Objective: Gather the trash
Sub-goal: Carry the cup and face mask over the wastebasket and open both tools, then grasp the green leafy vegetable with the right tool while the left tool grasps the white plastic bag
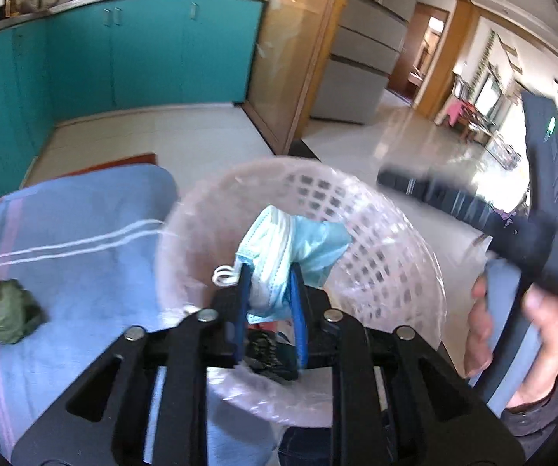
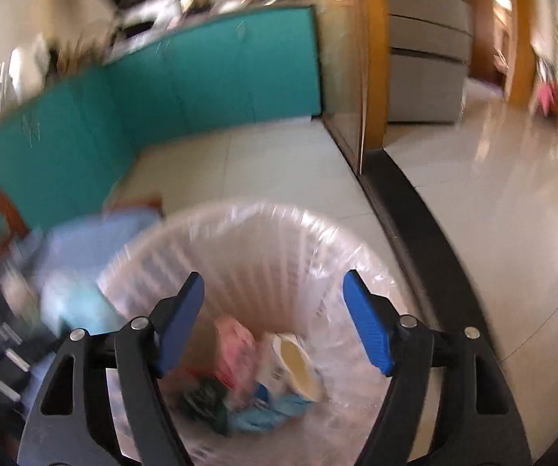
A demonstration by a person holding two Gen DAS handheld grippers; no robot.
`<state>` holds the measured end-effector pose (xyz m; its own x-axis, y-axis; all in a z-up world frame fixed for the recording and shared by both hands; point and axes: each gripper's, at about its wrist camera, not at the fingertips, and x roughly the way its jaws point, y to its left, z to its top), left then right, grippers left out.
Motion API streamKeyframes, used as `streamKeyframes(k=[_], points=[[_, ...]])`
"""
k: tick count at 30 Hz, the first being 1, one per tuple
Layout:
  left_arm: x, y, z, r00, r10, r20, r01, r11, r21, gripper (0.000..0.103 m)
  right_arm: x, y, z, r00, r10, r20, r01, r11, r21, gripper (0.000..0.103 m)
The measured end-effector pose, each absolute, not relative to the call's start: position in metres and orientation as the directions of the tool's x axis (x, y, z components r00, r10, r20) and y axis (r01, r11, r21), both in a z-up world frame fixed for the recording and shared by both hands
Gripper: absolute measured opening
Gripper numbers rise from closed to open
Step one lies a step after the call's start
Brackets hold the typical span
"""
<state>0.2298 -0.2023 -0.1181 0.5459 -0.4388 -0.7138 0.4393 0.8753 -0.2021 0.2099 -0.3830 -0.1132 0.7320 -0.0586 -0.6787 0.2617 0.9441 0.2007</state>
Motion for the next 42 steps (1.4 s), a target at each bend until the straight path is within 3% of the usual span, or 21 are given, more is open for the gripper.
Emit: streamKeyframes(k=[1, 3, 8, 12, 17, 27, 33, 39, 41, 42], points=[[0.230, -0.207, -0.123, 0.535, -0.442, -0.720, 0.446, 0.872, -0.204, 0.033, 0.206, -0.394, -0.111, 0.751, -0.051, -0.658, 0.291, 0.920, 0.262, 0.073], [0.231, -0.208, -0.128, 0.522, -0.456, -0.721, 0.451, 0.865, -0.221, 0.054, 0.202, -0.405, -0.108, 0.767, -0.052, -0.640, 0.326, 0.890, 0.319, 0.073], [0.237, -0.174, -0.126, 0.606, -0.342, -0.719, 0.327, 0.930, -0.167, 0.066, 0.207, -0.404, -0.107, 0.776, -0.032, -0.630, 0.326, 0.876, 0.356, 0.073], [0.235, -0.130, -0.121, 0.693, -0.164, -0.702, 0.156, 0.985, -0.076, 0.070, 0.217, -0.383, -0.106, 0.768, -0.018, -0.640, 0.279, 0.909, 0.309, 0.073], [0.228, -0.095, -0.118, 0.731, -0.030, -0.681, 0.045, 0.999, 0.003, 0.076, 0.232, -0.351, -0.104, 0.762, 0.011, -0.647, 0.206, 0.944, 0.259, 0.073], [0.221, -0.006, -0.122, 0.715, 0.124, -0.688, -0.131, 0.990, 0.042, 0.079, 0.262, -0.259, -0.103, 0.748, 0.140, -0.649, -0.014, 0.981, 0.196, 0.073], [0.210, 0.075, -0.110, 0.698, 0.215, -0.683, -0.301, 0.954, -0.007, 0.079, 0.300, -0.156, -0.130, 0.592, 0.390, -0.705, -0.285, 0.920, 0.270, 0.073], [0.207, 0.101, -0.105, 0.692, 0.226, -0.686, -0.346, 0.937, -0.041, 0.079, 0.328, -0.066, -0.177, 0.477, 0.425, -0.769, -0.409, 0.882, 0.234, 0.073], [0.214, 0.101, -0.107, 0.692, 0.217, -0.688, -0.337, 0.941, -0.042, 0.080, 0.328, -0.050, -0.190, 0.445, 0.408, -0.797, -0.443, 0.874, 0.200, 0.058], [0.222, 0.100, -0.110, 0.688, 0.209, -0.695, -0.328, 0.944, -0.042, 0.083, 0.326, -0.044, -0.194, 0.426, 0.405, -0.809, -0.463, 0.866, 0.189, 0.043]])
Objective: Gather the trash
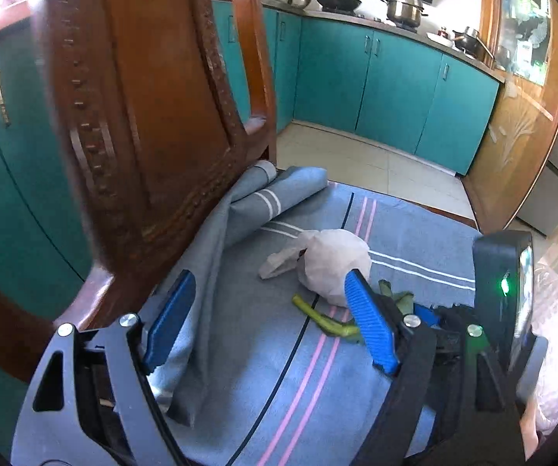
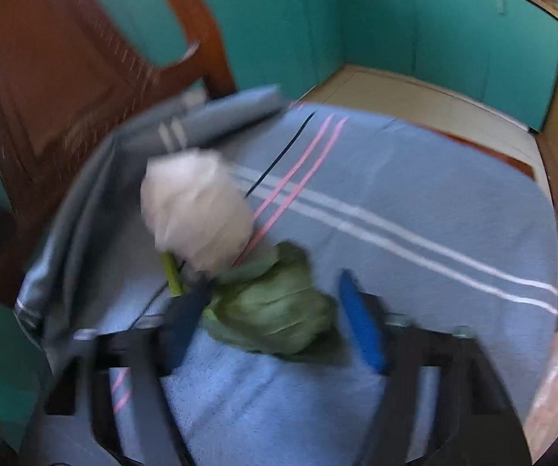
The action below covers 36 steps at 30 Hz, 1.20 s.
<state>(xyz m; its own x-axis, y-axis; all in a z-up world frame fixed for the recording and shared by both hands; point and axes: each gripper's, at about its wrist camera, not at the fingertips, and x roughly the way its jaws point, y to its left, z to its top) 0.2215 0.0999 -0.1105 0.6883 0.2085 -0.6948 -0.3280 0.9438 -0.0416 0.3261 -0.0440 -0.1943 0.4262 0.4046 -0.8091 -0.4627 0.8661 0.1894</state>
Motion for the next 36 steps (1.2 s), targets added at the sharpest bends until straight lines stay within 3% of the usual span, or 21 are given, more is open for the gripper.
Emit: streamKeyframes(k=[4, 11, 13, 15, 18, 29, 32, 34, 36], points=[[0.249, 0.093, -0.124, 0.675, 0.169, -0.718, -0.301, 0.952, -0.059, 0.087, 0.313, -0.040, -0.189, 0.427, 0.388, -0.817, -0.509, 0.850, 0.137, 0.026], [0.308, 0.073, -0.162, 0.630, 0.090, -0.771, -0.231, 0.970, -0.076, 0.088, 0.286, -0.089, -0.175, 0.443, 0.333, -0.832, -0.453, 0.884, 0.113, 0.021], [0.319, 0.067, -0.172, 0.610, 0.103, -0.786, -0.219, 0.975, -0.043, 0.074, 0.280, -0.104, -0.171, 0.447, 0.328, -0.832, -0.432, 0.894, 0.120, 0.021], [0.325, 0.066, -0.181, 0.589, 0.093, -0.802, -0.207, 0.978, -0.038, 0.042, 0.277, -0.116, -0.168, 0.446, 0.341, -0.827, -0.429, 0.893, 0.137, 0.021], [0.320, 0.069, -0.184, 0.582, 0.070, -0.810, -0.195, 0.979, -0.056, 0.026, 0.275, -0.130, -0.167, 0.460, 0.325, -0.826, -0.406, 0.904, 0.130, 0.021], [0.237, 0.068, -0.167, 0.632, 0.054, -0.773, -0.176, 0.981, -0.076, 0.022, 0.269, -0.126, -0.165, 0.461, 0.317, -0.829, -0.424, 0.899, 0.109, 0.022], [0.220, 0.069, -0.162, 0.633, 0.061, -0.771, -0.170, 0.983, -0.062, 0.022, 0.269, -0.122, -0.168, 0.457, 0.308, -0.834, -0.431, 0.897, 0.095, 0.033], [0.209, 0.069, -0.161, 0.631, 0.057, -0.774, -0.164, 0.984, -0.061, 0.022, 0.270, -0.117, -0.171, 0.451, 0.307, -0.838, -0.444, 0.892, 0.088, 0.056], [0.201, 0.068, -0.163, 0.624, 0.046, -0.780, -0.151, 0.987, -0.063, 0.022, 0.268, -0.110, -0.174, 0.465, 0.281, -0.839, -0.449, 0.892, 0.049, 0.066]])
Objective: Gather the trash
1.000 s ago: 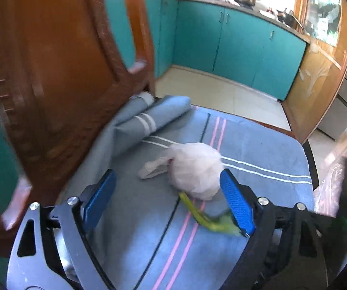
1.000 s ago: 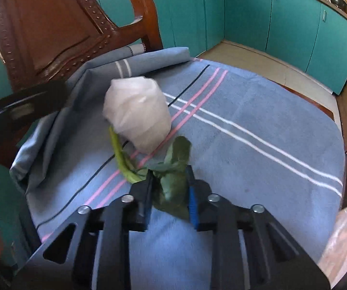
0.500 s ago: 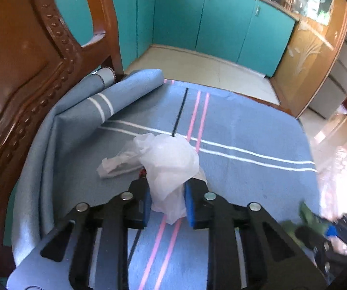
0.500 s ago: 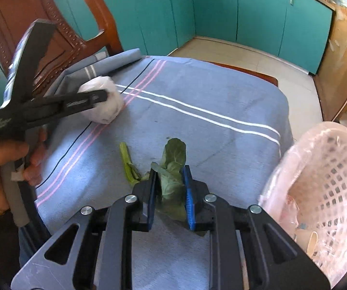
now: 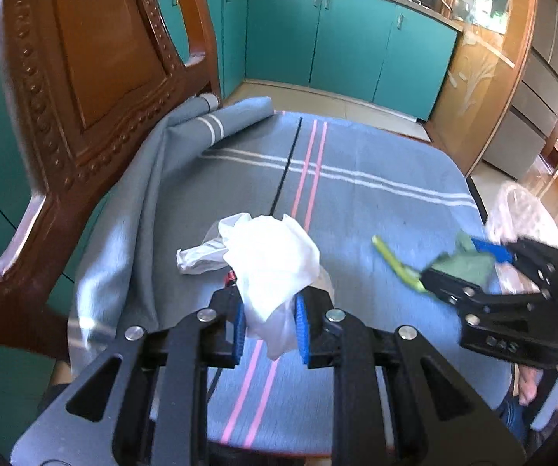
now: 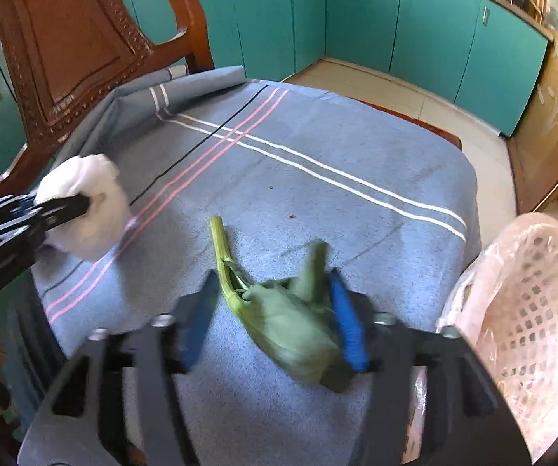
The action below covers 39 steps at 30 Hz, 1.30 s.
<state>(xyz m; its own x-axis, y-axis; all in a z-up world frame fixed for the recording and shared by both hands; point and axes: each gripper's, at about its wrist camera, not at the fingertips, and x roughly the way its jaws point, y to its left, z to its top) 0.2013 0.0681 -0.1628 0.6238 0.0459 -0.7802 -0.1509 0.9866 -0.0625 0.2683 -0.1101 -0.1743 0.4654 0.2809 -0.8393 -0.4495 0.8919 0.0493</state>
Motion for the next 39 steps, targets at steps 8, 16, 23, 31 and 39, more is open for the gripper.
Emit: streamKeyframes(k=[8, 16, 23, 31, 39], points=[[0.181, 0.061, -0.177, 0.592, 0.033, -0.805, -0.117, 0.992, -0.045, 0.022, 0.270, -0.096, -0.186, 0.469, 0.248, -0.848, -0.470, 0.883, -0.001, 0.072], [0.177, 0.062, -0.180, 0.582, 0.041, -0.812, -0.116, 0.993, -0.033, 0.026, 0.269, -0.094, -0.186, 0.473, 0.233, -0.850, -0.475, 0.880, -0.022, 0.032], [0.173, 0.061, -0.179, 0.582, 0.051, -0.811, -0.128, 0.991, -0.030, 0.046, 0.269, -0.101, -0.182, 0.479, 0.237, -0.846, -0.458, 0.889, -0.010, 0.028], [0.168, 0.066, -0.169, 0.612, 0.087, -0.786, -0.163, 0.987, -0.017, 0.072, 0.274, -0.110, -0.181, 0.476, 0.227, -0.850, -0.417, 0.909, 0.009, 0.028], [0.169, 0.064, -0.170, 0.610, 0.088, -0.788, -0.162, 0.987, -0.015, 0.075, 0.268, -0.099, -0.185, 0.484, 0.211, -0.849, -0.456, 0.889, -0.039, 0.058]])
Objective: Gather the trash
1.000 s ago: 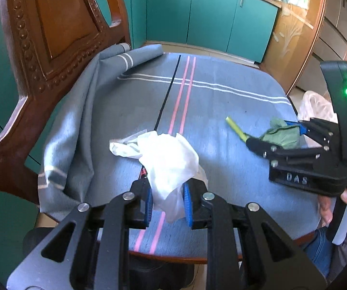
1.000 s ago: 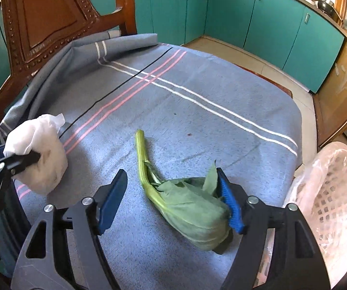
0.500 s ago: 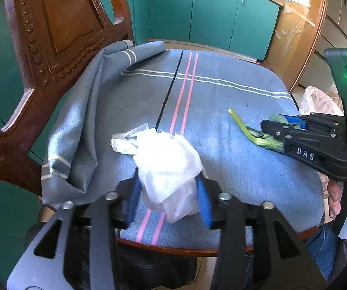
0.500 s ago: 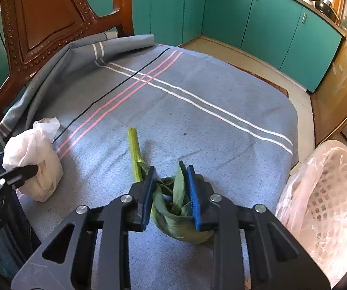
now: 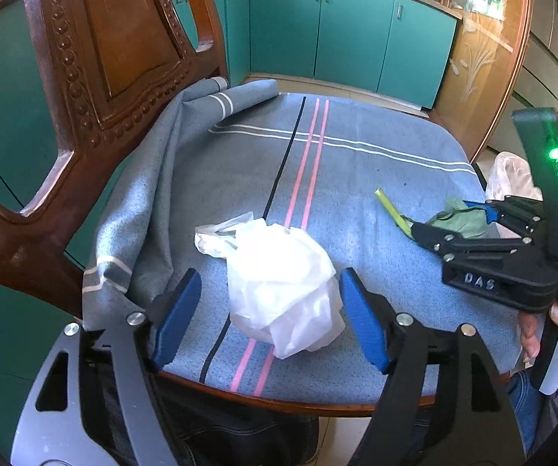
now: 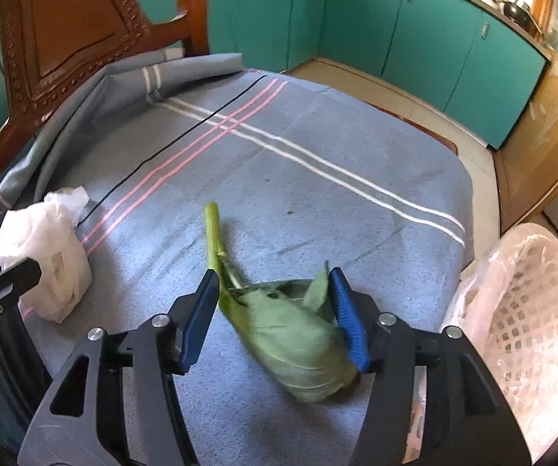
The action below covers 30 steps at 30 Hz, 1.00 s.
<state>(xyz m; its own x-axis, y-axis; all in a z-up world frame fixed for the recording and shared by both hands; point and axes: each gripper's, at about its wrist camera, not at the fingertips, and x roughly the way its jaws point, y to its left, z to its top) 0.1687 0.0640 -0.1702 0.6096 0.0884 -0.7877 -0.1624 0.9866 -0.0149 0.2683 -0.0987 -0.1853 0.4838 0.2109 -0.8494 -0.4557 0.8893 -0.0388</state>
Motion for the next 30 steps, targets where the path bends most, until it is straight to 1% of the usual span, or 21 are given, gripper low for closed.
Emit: streamKeyframes(k=[5, 7, 8, 10, 11, 13, 15, 23, 30], points=[[0.169, 0.064, -0.173, 0.608, 0.088, -0.789, -0.166, 0.986, -0.018, 0.076, 0.266, -0.085, -0.194, 0.482, 0.176, -0.858, -0.490, 0.866, -0.098, 0.057], [0.169, 0.065, -0.173, 0.606, 0.088, -0.790, -0.168, 0.986, -0.020, 0.076, 0.264, -0.082, -0.194, 0.489, 0.180, -0.853, -0.504, 0.857, -0.109, 0.045], [0.169, 0.065, -0.174, 0.606, 0.087, -0.791, -0.168, 0.986, -0.020, 0.076, 0.263, -0.081, -0.193, 0.492, 0.182, -0.851, -0.508, 0.854, -0.111, 0.042], [0.169, 0.065, -0.175, 0.604, 0.087, -0.792, -0.169, 0.985, -0.020, 0.076, 0.263, -0.081, -0.192, 0.492, 0.193, -0.849, -0.515, 0.851, -0.105, 0.033], [0.169, 0.064, -0.175, 0.605, 0.087, -0.792, -0.168, 0.986, -0.020, 0.076, 0.263, -0.081, -0.191, 0.489, 0.201, -0.849, -0.519, 0.849, -0.098, 0.031], [0.169, 0.065, -0.175, 0.605, 0.087, -0.792, -0.169, 0.985, -0.020, 0.076, 0.263, -0.080, -0.191, 0.481, 0.214, -0.850, -0.528, 0.845, -0.086, 0.020], [0.169, 0.065, -0.175, 0.605, 0.088, -0.792, -0.170, 0.985, -0.020, 0.078, 0.262, -0.079, -0.191, 0.468, 0.232, -0.853, -0.538, 0.840, -0.067, 0.015], [0.170, 0.066, -0.175, 0.606, 0.088, -0.791, -0.171, 0.985, -0.022, 0.080, 0.263, -0.089, -0.181, 0.493, 0.252, -0.833, -0.504, 0.863, -0.037, 0.015], [0.171, 0.067, -0.177, 0.601, 0.086, -0.794, -0.167, 0.986, -0.020, 0.082, 0.268, -0.093, -0.185, 0.484, 0.236, -0.843, -0.482, 0.876, -0.031, 0.015]])
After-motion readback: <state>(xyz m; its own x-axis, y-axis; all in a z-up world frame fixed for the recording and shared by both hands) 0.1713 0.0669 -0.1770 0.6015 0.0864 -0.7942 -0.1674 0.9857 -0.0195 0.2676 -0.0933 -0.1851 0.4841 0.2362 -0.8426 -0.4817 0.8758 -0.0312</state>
